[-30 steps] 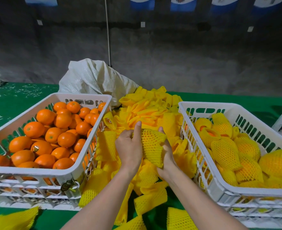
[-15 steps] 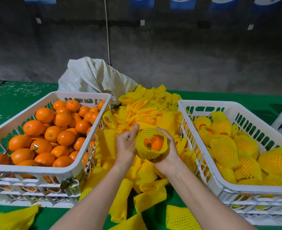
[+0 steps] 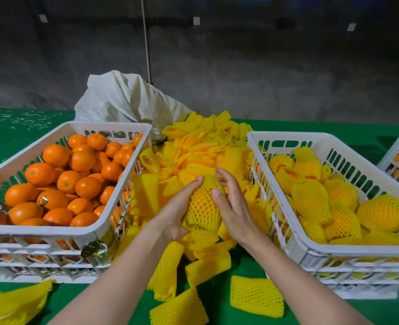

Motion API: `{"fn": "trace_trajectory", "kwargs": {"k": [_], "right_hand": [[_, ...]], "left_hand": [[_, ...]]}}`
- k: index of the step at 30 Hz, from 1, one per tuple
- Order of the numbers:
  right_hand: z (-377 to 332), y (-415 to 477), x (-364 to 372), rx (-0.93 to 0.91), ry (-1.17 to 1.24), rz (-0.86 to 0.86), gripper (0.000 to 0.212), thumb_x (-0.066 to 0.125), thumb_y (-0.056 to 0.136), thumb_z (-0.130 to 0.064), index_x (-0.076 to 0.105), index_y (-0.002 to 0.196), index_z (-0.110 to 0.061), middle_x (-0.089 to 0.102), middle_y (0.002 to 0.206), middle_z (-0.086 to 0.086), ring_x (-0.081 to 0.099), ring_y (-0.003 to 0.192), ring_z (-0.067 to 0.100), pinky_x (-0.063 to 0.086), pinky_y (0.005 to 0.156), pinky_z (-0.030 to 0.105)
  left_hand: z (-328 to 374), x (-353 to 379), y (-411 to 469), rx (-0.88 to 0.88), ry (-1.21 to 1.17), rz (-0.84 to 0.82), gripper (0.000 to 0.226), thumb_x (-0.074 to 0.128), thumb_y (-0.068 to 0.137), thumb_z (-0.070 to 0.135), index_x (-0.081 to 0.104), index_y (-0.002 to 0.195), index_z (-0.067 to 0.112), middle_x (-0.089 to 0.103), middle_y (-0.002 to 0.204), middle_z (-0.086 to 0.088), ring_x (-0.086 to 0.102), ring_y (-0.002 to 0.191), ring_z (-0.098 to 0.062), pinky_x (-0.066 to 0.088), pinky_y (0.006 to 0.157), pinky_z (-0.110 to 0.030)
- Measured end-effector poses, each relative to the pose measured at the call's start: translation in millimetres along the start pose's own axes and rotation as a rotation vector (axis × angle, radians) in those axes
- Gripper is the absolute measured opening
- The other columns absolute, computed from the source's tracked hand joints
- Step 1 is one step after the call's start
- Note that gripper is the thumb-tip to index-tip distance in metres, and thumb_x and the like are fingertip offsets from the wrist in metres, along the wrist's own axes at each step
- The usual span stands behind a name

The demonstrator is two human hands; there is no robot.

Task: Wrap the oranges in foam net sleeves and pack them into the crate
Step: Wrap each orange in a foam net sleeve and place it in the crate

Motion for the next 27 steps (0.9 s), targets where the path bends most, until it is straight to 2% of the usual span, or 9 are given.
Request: {"fn": "trace_trajectory", "kwargs": {"k": [2, 3, 6, 9, 14, 17, 21, 24, 27], "right_hand": [[0, -5, -3, -0.015, 0.007, 0.006, 0.062, 0.034, 0.074, -0.081, 0.024, 0.128, -0.053, 0.027, 0.137, -0.032, 0.032, 0.128, -0.005, 0.031, 0.099, 0.009], [-1, -9, -4, -0.019, 0.009, 0.01, 0.06, 0.035, 0.076, -0.08, 0.026, 0.128, -0.052, 0.028, 0.138, -0.029, 0.033, 0.128, -0.003, 0.033, 0.1, 0.012], [-2, -17, -1, 0.005, 0.015, -0.058, 0.036, 0.041, 0.09, -0.056, 0.032, 0.125, -0.053, 0.036, 0.141, -0.019, 0.033, 0.132, -0.001, 0.035, 0.108, 0.03], [-8, -20, 6, 0.057, 0.136, -0.163, 0.041, 0.043, 0.09, -0.05, 0.034, 0.13, -0.052, 0.035, 0.14, -0.029, 0.03, 0.133, -0.007, 0.031, 0.111, 0.029], [-18, -20, -16, 0.04, 0.163, 0.002, 0.052, 0.064, 0.08, -0.034, 0.047, 0.128, -0.028, 0.05, 0.13, -0.013, 0.046, 0.121, 0.001, 0.041, 0.1, 0.025], [-23, -17, -46, 0.019, 0.151, 0.071, 0.047, 0.067, 0.076, -0.03, 0.051, 0.12, -0.028, 0.052, 0.115, -0.022, 0.051, 0.109, -0.006, 0.046, 0.089, 0.018], [-20, -9, -97, -0.027, 0.121, 0.169, 0.051, 0.068, 0.075, -0.028, 0.045, 0.12, -0.032, 0.048, 0.115, -0.026, 0.048, 0.103, -0.014, 0.043, 0.078, 0.006], [-2, -4, -141, -0.004, 0.095, 0.325, 0.049, 0.069, 0.071, -0.028, 0.044, 0.112, -0.035, 0.045, 0.111, -0.026, 0.043, 0.098, -0.022, 0.037, 0.075, 0.0], [24, 5, -179, 0.088, 0.04, 0.438, 0.04, 0.075, 0.073, -0.024, 0.048, 0.103, -0.029, 0.048, 0.101, -0.023, 0.042, 0.091, -0.025, 0.037, 0.069, 0.001]], "left_hand": [[-1, -3, 0, 0.019, 0.028, 0.034, 0.04, 0.057, 0.087, 0.047, 0.065, 0.114, 0.019, 0.073, 0.104, -0.01, 0.069, 0.095, -0.026, 0.054, 0.079, -0.04], [-2, -4, 1, 0.033, 0.05, 0.049, 0.04, 0.058, 0.086, 0.046, 0.064, 0.114, 0.019, 0.073, 0.103, -0.01, 0.069, 0.095, -0.026, 0.054, 0.079, -0.04], [-2, -4, 3, 0.081, 0.089, 0.1, 0.034, 0.058, 0.087, 0.046, 0.064, 0.106, 0.019, 0.075, 0.09, -0.008, 0.07, 0.086, -0.024, 0.054, 0.073, -0.038], [1, 1, 2, 0.136, 0.057, 0.092, 0.041, 0.049, 0.088, 0.056, 0.064, 0.104, 0.021, 0.075, 0.091, -0.004, 0.071, 0.085, -0.019, 0.054, 0.072, -0.037], [8, 20, -1, 0.331, 0.144, 0.147, 0.05, 0.032, 0.084, 0.067, 0.06, 0.104, 0.032, 0.069, 0.103, 0.006, 0.067, 0.093, -0.011, 0.052, 0.075, -0.031], [3, 44, 3, 0.35, 0.147, 0.173, 0.05, 0.024, 0.09, 0.064, 0.062, 0.095, 0.032, 0.069, 0.098, 0.005, 0.067, 0.091, -0.013, 0.053, 0.082, -0.035], [-11, 83, 14, 0.414, 0.088, 0.186, 0.043, 0.028, 0.1, 0.046, 0.064, 0.107, 0.023, 0.073, 0.099, 0.002, 0.069, 0.091, -0.013, 0.057, 0.075, -0.028], [-23, 111, 29, 0.493, 0.297, 0.21, 0.023, 0.039, 0.103, 0.019, 0.057, 0.115, 0.014, 0.066, 0.11, -0.007, 0.065, 0.095, -0.019, 0.055, 0.072, -0.024], [-22, 146, 48, 0.618, 0.555, 0.174, 0.021, 0.044, 0.1, 0.01, 0.055, 0.118, 0.009, 0.061, 0.109, -0.008, 0.062, 0.086, -0.016, 0.054, 0.075, -0.029]]}}
Point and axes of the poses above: each hand's wrist, its own y-axis towards the middle knuckle, its own x-axis out of the palm, z = x × y, the point moved 6 cm from there along y, towards the middle knuckle
